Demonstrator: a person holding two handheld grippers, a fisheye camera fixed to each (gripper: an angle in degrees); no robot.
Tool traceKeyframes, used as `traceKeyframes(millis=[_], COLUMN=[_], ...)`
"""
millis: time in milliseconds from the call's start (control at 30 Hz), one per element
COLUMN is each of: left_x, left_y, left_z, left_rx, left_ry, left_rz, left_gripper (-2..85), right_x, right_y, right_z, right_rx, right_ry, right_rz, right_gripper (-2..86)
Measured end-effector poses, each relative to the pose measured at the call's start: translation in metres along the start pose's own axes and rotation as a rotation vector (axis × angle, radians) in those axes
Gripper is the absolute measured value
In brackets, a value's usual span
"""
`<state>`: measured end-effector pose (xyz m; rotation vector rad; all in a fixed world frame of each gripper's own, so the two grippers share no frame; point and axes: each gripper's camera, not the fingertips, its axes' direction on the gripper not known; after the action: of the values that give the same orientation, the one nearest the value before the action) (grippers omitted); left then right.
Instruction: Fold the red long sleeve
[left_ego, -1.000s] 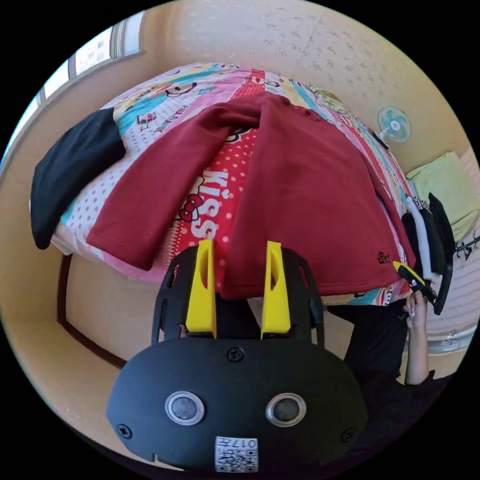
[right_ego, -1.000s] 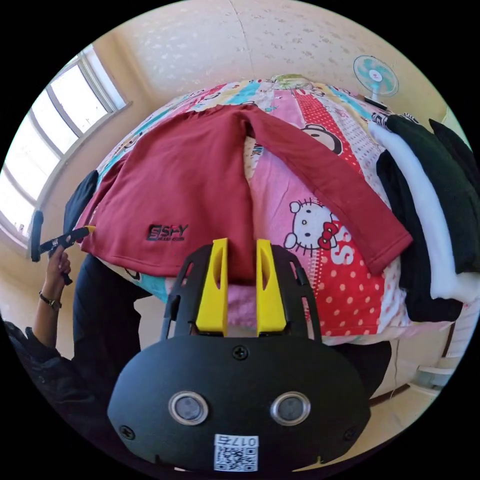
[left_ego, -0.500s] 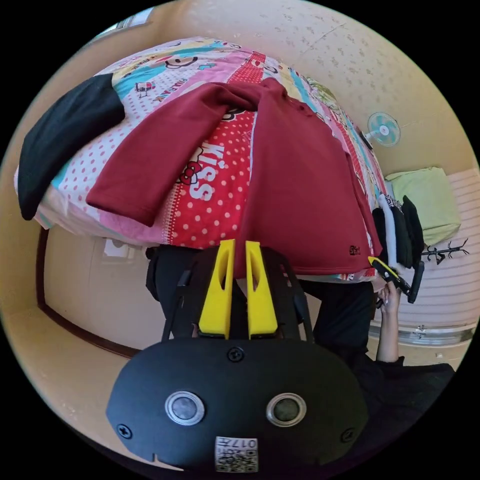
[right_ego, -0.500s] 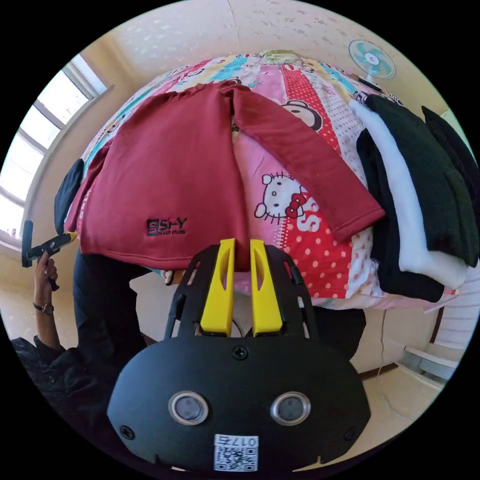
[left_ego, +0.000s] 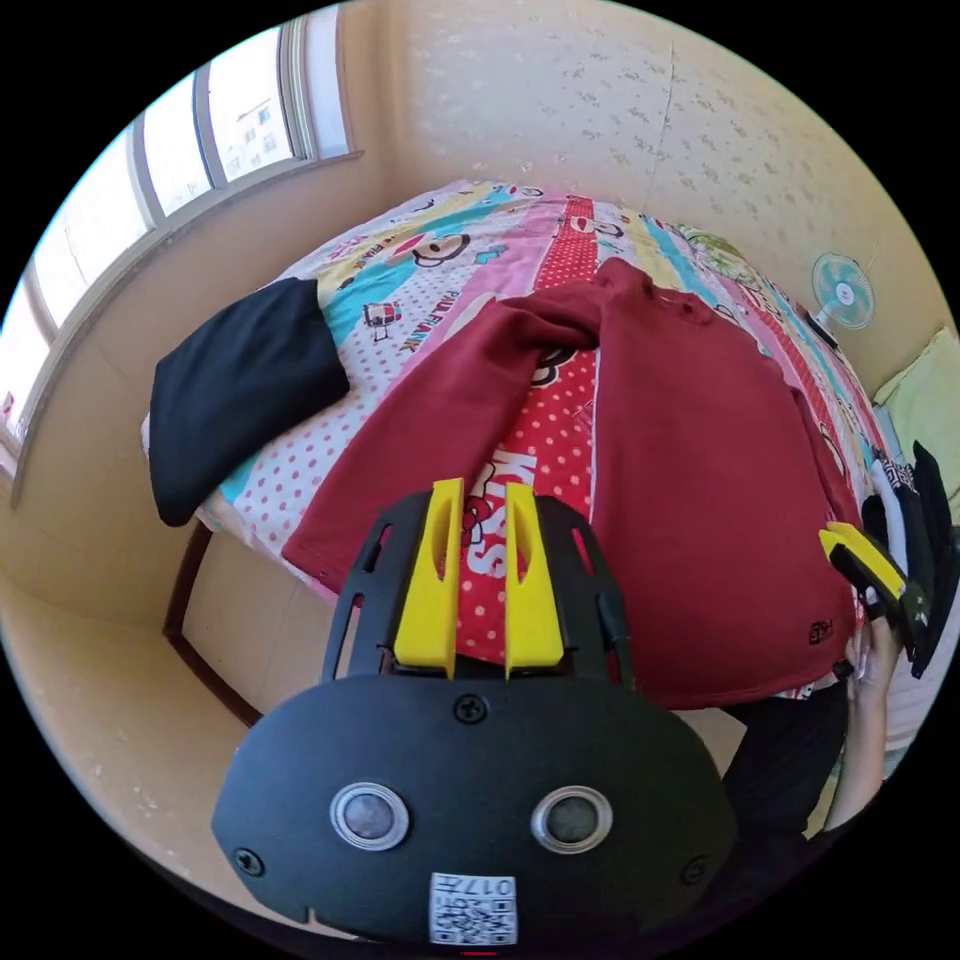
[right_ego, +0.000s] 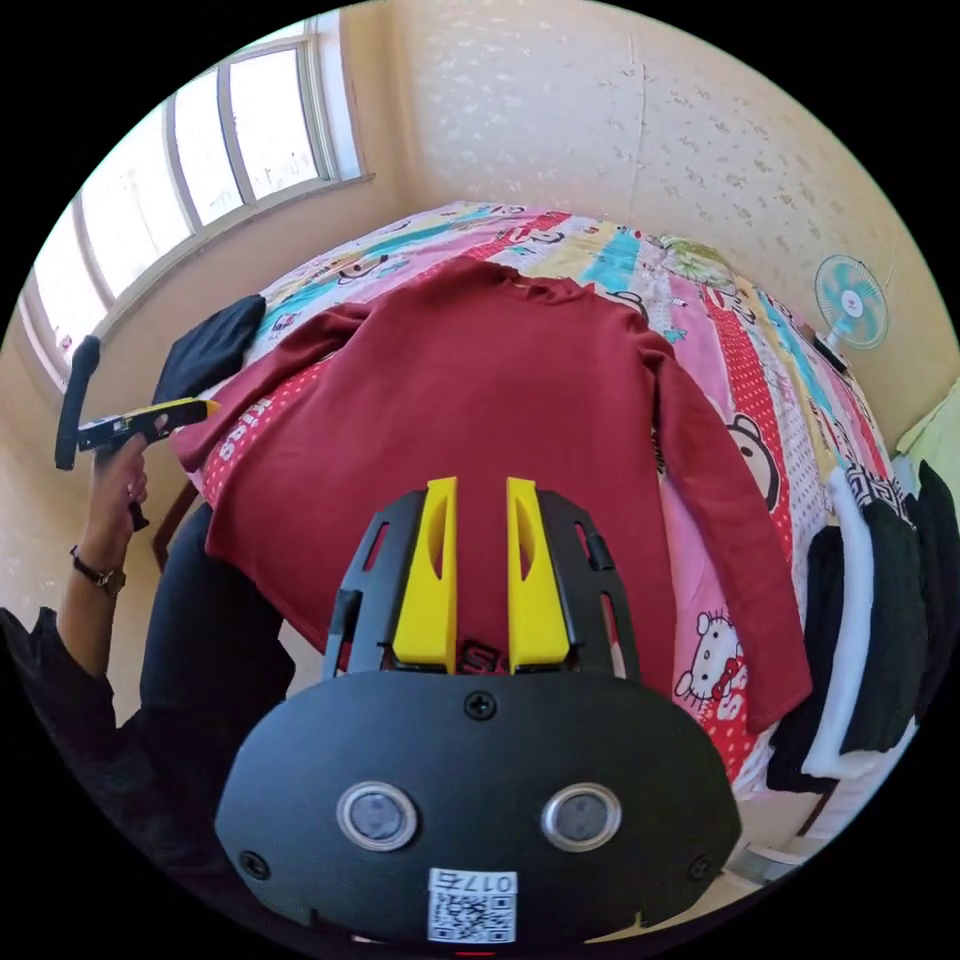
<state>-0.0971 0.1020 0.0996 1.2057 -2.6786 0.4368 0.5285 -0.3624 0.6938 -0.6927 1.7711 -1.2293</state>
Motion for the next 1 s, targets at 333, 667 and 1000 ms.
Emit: traceKeyframes(millis=[333, 667, 1000], left_x=[-0.007, -0.122, -0.191], left_y=[0.010, 0.082, 0.090], left_z=[0.036, -0.007, 0.004], left_rx=[0.051, 0.084, 0.123], left_ry=[-0.006, 0.462, 0.491], left_rz=[-0.055, -0.573, -0.833], left_gripper=[4.8, 15.1, 5.7], right_x=[0.052, 0.110, 0.145], right_y=[0.055, 0.084, 0.100], right_z=[0.044, 0.017, -0.012], right_rx=[0.002, 0.043, 0.057], right_ry=[-0.128, -0.271, -0.299], right_rz=[0.131, 0.181, 0.184], right_gripper=[8.5, 8.1, 7.5])
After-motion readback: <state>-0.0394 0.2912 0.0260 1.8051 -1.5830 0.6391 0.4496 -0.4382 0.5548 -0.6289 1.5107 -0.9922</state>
